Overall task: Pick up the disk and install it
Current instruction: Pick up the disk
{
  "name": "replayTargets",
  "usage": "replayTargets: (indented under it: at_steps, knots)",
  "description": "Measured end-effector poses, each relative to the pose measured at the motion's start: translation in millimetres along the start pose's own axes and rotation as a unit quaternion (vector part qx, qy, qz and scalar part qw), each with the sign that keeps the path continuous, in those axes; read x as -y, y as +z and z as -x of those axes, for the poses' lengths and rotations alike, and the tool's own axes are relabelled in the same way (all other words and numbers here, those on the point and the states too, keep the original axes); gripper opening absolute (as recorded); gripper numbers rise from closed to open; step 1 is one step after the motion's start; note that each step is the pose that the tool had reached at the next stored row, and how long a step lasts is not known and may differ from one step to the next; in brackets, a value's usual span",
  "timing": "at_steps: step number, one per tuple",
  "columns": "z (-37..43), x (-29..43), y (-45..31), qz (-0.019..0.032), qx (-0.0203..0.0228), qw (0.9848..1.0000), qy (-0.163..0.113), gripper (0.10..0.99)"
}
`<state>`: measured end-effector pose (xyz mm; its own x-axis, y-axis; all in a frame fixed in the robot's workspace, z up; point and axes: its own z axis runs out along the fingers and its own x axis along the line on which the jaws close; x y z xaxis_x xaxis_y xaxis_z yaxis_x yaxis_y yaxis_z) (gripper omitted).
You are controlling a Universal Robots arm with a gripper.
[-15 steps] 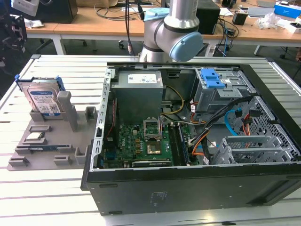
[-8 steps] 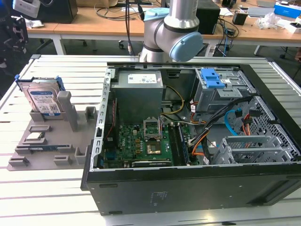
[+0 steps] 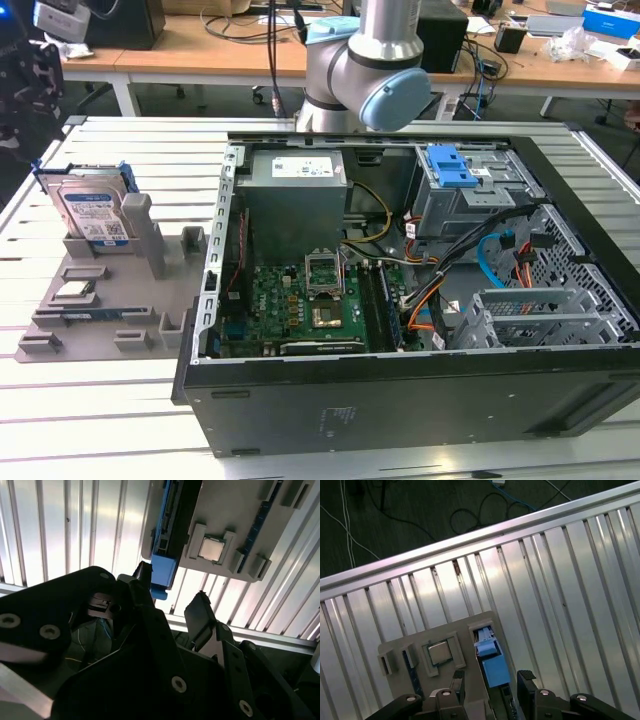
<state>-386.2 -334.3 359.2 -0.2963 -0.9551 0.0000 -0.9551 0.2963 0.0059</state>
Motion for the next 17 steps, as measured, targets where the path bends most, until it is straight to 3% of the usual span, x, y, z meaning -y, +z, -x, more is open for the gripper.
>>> replayTargets:
  at_steps: [6,10,17]
  knots:
    - [2.7,0.4,5.4,-0.0006,-0.0017,1.0,-0.001,0.541]
    - [3.1,1.0,8.8,-0.001,-0.0035,0.9998,-0.022,0.541]
    - [3.2,1.4,13.5,-0.0013,-0.0039,0.9965,-0.083,0.541]
